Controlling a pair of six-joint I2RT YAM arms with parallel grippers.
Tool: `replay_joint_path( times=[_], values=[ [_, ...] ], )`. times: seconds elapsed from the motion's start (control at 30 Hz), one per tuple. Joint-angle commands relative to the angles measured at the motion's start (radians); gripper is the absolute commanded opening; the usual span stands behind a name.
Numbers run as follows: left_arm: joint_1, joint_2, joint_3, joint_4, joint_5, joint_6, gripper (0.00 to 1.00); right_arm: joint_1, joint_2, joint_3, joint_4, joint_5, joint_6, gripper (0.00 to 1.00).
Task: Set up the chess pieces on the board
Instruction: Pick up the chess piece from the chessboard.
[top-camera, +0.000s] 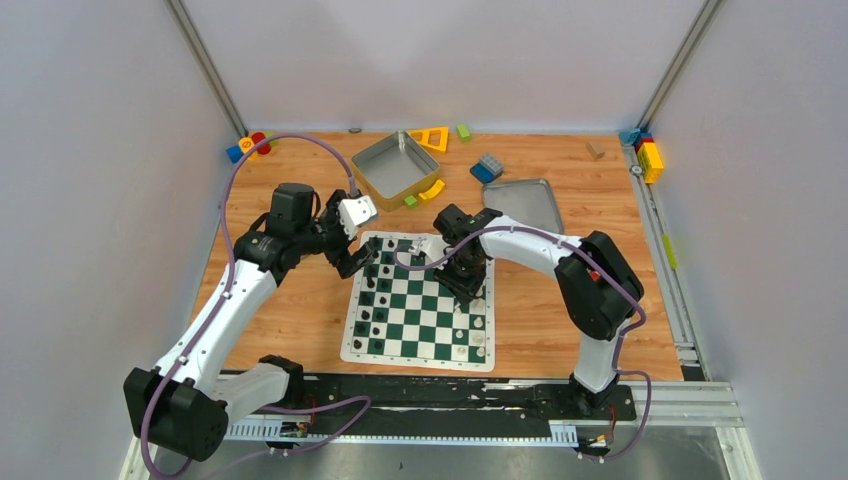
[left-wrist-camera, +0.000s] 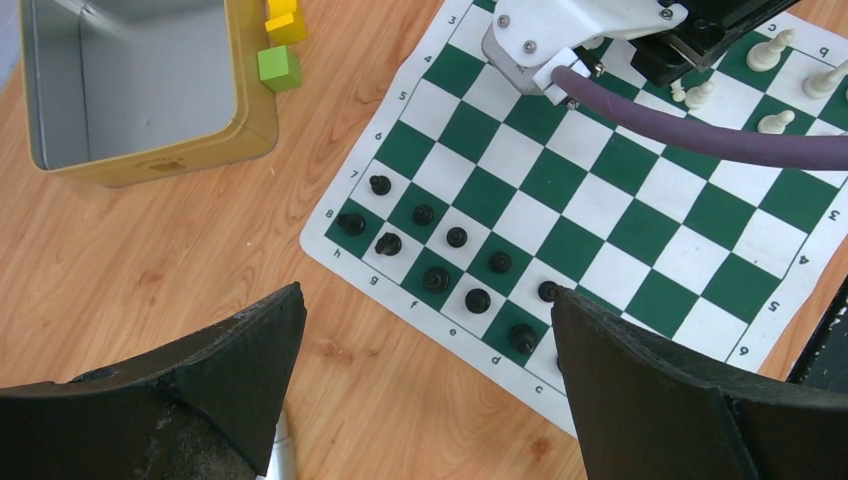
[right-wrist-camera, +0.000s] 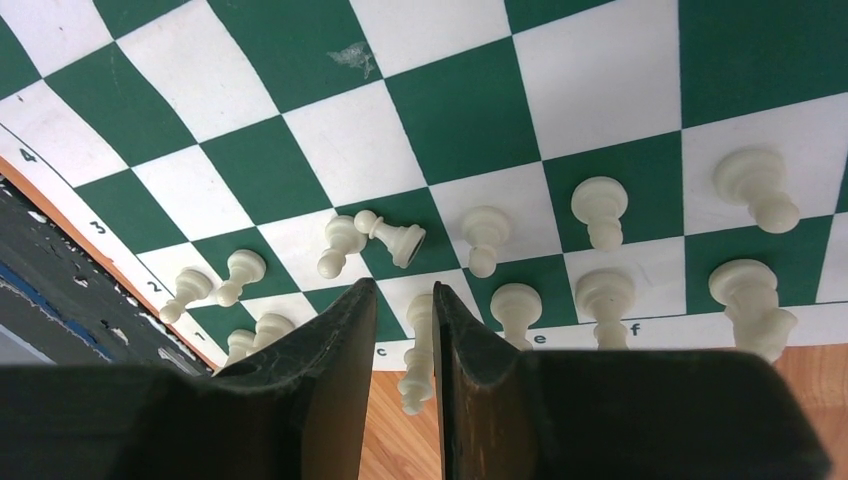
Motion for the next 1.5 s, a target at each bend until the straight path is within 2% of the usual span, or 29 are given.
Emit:
replay_joint_path(
  times=[0.0, 1.07, 1.47],
  values=[
    [0.010, -0.026, 0.027, 0.006, 0.022, -0.006, 1.00, 0.007, 0.011, 0.001, 0.038, -0.021, 0.016, 0.28],
    [0.019, -0.028, 0.014, 0.006, 0.023, -0.002, 1.00, 0.014, 0.053, 0.005, 0.067, -0.035, 0.020, 0.23],
    [0.022, -0.029, 0.002, 0.011, 0.021, 0.000, 1.00, 0.014, 0.055, 0.011, 0.067, -0.040, 0.018, 0.10]
  ],
)
